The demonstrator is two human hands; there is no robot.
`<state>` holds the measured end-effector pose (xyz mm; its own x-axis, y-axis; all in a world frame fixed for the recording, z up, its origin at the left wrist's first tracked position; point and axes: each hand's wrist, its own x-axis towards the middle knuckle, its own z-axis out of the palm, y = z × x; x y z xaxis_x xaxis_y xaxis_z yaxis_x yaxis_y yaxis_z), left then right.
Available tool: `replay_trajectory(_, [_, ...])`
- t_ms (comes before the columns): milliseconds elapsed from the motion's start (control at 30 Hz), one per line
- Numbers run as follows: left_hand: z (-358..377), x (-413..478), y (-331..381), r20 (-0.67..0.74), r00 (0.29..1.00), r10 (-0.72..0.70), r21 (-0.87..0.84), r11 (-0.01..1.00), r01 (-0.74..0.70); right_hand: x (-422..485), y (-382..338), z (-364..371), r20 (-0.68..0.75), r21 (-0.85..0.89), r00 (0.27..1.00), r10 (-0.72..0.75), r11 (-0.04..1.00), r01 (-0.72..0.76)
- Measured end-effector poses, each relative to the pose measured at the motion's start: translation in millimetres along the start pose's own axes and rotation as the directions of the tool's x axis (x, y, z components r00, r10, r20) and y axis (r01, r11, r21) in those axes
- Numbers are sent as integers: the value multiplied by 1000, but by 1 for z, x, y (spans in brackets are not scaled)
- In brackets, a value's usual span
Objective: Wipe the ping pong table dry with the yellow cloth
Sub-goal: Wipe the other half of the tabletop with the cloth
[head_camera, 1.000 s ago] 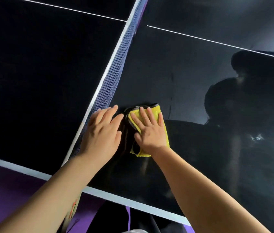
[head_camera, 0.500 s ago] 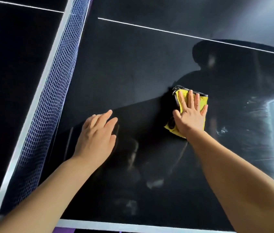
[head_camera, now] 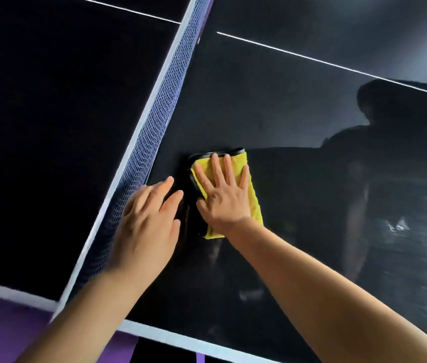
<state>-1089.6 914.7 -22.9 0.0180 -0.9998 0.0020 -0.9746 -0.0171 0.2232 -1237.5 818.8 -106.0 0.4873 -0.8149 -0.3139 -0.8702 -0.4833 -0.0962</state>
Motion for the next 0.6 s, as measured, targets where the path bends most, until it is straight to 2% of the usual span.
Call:
replay_trajectory(200, [-22, -21, -31, 7, 993, -120, 38, 992, 120, 18, -95, -3, 110, -108, 951, -290, 947, 301])
replay_trajectory(367, [-19, -17, -29, 19, 993, -113, 68, 991, 111, 30, -89, -9, 120, -134, 917, -380, 909, 394])
replay_trajectory(433, [-18, -6, -21, 12, 995, -101, 93, 991, 99, 36, -73, -8, 84, -125, 929, -359, 922, 368])
replay_trajectory(600, [-7, 32, 8, 2, 999, -46, 74, 996, 46, 50, 10, -12, -38, -14, 986, -162, 987, 162])
